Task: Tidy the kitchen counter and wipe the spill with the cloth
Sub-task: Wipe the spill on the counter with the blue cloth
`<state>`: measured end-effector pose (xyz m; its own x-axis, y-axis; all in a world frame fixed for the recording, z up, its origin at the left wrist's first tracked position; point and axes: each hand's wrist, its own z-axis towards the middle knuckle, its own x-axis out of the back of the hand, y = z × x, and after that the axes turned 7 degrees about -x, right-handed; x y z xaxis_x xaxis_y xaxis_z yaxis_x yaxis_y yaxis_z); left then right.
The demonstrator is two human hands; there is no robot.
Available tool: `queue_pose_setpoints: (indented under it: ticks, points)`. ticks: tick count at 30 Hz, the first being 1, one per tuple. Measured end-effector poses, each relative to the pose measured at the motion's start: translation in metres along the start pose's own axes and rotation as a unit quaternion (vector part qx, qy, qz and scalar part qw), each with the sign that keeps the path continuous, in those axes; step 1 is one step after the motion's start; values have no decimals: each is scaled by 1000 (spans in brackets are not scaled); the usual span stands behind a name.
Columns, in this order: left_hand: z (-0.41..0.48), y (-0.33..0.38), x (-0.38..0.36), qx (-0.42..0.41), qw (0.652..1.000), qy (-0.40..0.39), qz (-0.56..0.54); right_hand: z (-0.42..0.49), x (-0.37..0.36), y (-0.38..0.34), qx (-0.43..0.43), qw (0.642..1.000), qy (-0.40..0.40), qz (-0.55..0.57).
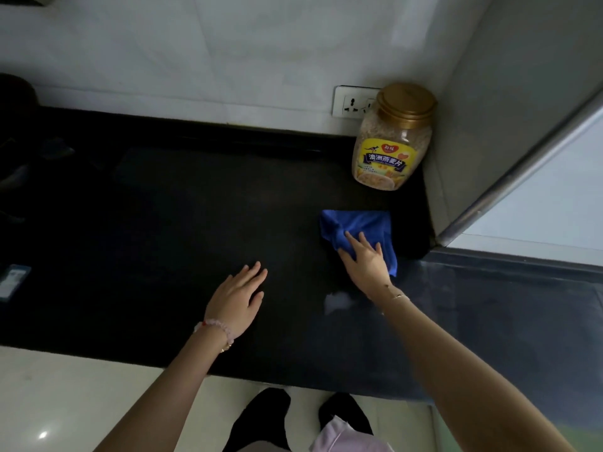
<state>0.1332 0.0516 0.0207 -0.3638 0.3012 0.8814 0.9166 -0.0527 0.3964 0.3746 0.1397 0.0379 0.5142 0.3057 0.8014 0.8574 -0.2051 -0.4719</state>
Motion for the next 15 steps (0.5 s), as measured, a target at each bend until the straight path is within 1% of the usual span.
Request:
queue_pose_setpoints:
  ticks: [2, 3, 5, 6, 8, 10, 13, 15]
  points:
    - [0, -10, 7, -34, 999, -6, 2, -20, -14, -13, 6, 1000, -29, 10]
    - [0, -14, 9, -48, 999, 0, 5, -35, -19, -13, 22, 999, -38, 15]
    - [3, -26, 14, -74, 997, 14, 4, -67, -30, -5, 52, 998, -46, 9]
    - [4, -32, 15, -87, 996, 19, 4, -81, -33, 6, 48, 998, -48, 10]
    - [6, -41, 16, -111, 994, 20, 7, -106, -29, 30, 0, 999, -31, 15]
    - [9, -46, 16, -128, 992, 20, 7, -117, -16, 53, -78, 996, 19, 38]
    - [10, -52, 15, -153, 988, 13, 18, -109, 0, 64, -165, 975, 94, 113]
    - [8, -55, 15, -164, 986, 3, 25, -96, -2, 60, -201, 962, 119, 139]
